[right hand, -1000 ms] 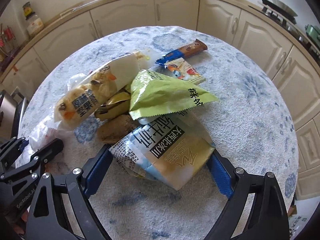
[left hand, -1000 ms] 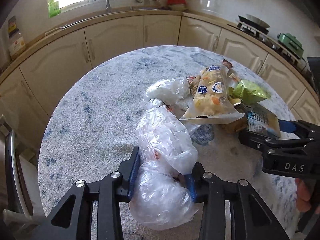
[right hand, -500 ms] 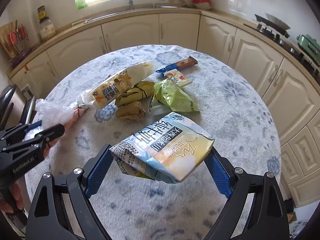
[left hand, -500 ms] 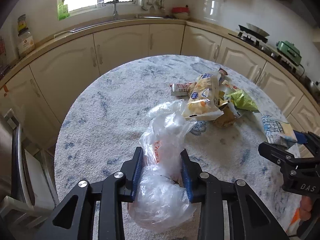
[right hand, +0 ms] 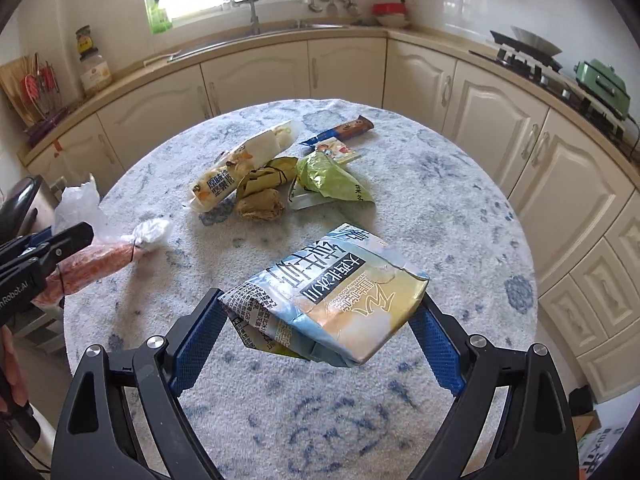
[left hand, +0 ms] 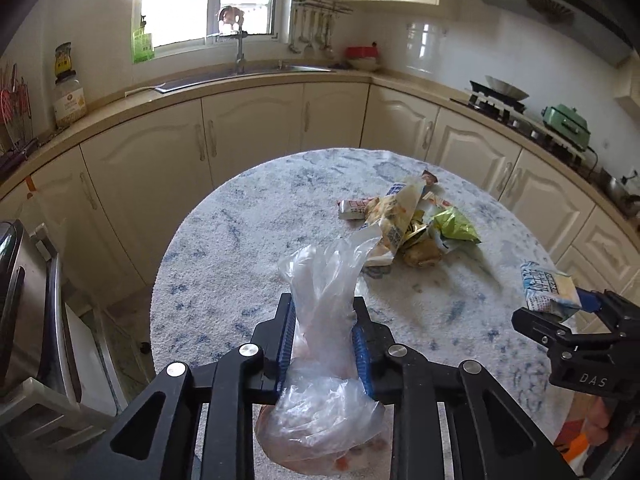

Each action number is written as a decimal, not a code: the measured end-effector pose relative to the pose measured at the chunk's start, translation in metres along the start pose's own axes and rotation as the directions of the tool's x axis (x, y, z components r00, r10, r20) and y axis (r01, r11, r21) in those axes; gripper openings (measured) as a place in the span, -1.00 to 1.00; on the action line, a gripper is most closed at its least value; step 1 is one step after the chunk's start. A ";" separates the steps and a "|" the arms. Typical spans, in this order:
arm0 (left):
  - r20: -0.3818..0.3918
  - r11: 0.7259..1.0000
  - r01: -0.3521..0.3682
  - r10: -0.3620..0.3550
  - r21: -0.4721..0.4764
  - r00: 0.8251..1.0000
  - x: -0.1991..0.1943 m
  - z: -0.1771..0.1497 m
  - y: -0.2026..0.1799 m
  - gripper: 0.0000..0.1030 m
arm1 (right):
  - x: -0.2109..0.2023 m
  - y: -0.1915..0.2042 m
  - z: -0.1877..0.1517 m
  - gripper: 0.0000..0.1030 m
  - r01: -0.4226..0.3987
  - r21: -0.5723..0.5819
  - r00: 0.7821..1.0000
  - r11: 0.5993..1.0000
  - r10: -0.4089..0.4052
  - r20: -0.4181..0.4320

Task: Collect trash
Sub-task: 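Carry the white bag and printed snack bag over the light blue bin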

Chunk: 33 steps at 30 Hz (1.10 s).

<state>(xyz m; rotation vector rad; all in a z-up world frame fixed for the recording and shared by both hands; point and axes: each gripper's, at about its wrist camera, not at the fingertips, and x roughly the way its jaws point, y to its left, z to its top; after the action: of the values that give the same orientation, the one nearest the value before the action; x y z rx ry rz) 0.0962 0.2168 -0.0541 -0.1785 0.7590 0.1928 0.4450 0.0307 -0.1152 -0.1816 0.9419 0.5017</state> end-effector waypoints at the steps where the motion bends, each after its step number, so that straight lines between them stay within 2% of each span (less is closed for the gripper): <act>1: 0.008 1.000 0.005 -0.005 0.005 1.000 -0.005 -0.001 -0.003 -0.58 | -0.003 -0.001 -0.001 0.77 -0.002 0.001 1.000 1.000 0.002 0.005; 7: 0.046 0.998 0.045 -0.047 0.037 0.998 -0.032 -0.002 -0.017 -0.63 | -0.019 -0.007 -0.007 0.77 0.003 0.017 0.999 1.000 -0.003 0.032; 18: 0.087 0.990 0.107 -0.116 0.096 0.989 -0.054 0.005 -0.044 -0.65 | -0.049 -0.029 -0.017 0.77 0.028 0.068 0.996 0.997 -0.034 0.087; 27: 0.054 0.960 0.205 -0.219 0.190 0.974 -0.044 0.010 -0.095 -0.65 | -0.075 -0.069 -0.031 0.77 0.090 0.143 0.989 0.986 -0.106 0.108; 33: -0.003 0.927 0.284 -0.292 0.246 0.956 -0.023 0.012 -0.140 -0.65 | -0.094 -0.106 -0.048 0.77 0.151 0.215 0.978 0.965 -0.178 0.110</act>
<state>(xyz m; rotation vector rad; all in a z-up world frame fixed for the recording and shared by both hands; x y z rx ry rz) 0.1210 0.0814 -0.0173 -0.0503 0.7073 -0.1778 0.4157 -0.1099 -0.0739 -0.0385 0.8379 0.2563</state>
